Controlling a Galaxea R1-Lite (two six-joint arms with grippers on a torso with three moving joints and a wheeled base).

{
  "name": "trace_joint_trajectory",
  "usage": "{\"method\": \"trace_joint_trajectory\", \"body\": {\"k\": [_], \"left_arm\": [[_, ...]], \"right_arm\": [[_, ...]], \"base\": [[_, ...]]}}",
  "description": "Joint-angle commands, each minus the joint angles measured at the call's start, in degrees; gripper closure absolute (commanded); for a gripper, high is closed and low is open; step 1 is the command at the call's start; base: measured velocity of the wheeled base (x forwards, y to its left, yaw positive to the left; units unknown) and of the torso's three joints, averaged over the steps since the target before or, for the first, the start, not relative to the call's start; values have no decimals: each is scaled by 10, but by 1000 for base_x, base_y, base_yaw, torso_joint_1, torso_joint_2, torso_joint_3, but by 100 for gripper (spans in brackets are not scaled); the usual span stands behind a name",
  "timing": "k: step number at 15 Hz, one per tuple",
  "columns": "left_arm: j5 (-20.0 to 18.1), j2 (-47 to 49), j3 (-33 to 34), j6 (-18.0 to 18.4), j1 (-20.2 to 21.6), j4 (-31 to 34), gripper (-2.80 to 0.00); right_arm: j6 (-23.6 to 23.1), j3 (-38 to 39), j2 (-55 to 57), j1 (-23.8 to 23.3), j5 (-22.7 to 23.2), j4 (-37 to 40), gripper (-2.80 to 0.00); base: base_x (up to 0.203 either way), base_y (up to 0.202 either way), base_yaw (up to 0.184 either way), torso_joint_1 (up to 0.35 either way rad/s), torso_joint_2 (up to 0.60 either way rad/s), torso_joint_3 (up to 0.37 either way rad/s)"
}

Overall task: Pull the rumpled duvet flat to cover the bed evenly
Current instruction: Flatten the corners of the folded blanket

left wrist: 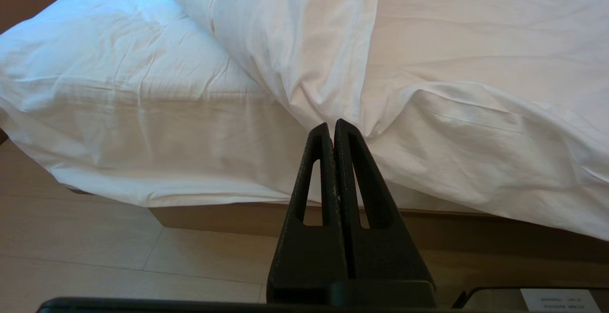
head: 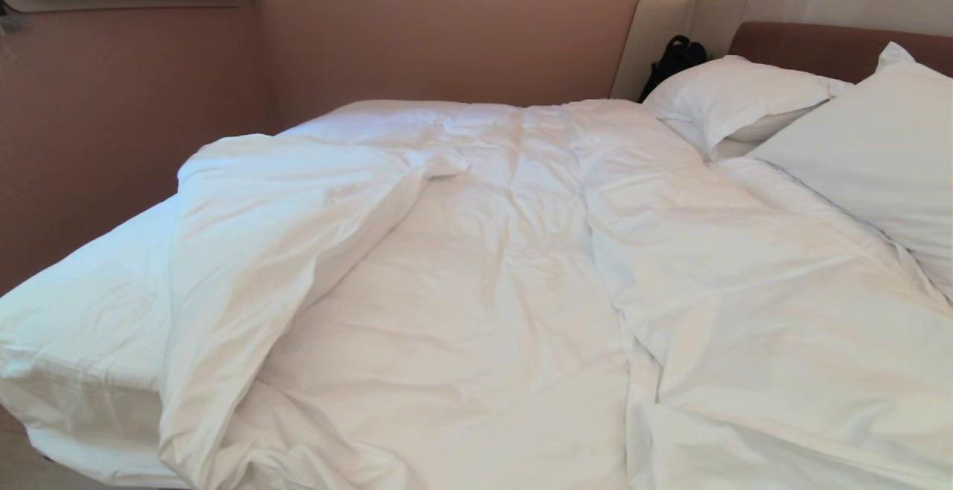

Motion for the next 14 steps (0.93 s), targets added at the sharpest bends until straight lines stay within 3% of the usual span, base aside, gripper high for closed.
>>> {"method": "trace_joint_trajectory", "body": {"k": [1, 14], "left_arm": [[0, 1, 0, 0, 0, 0, 0], [0, 1, 0, 0, 0, 0, 0]], "right_arm": [[1, 0, 1, 0, 0, 2, 0], [2, -6, -17, 0, -21, 4, 0]], "base": [[0, 0, 0, 0, 0, 0], [0, 0, 0, 0, 0, 0]]}}
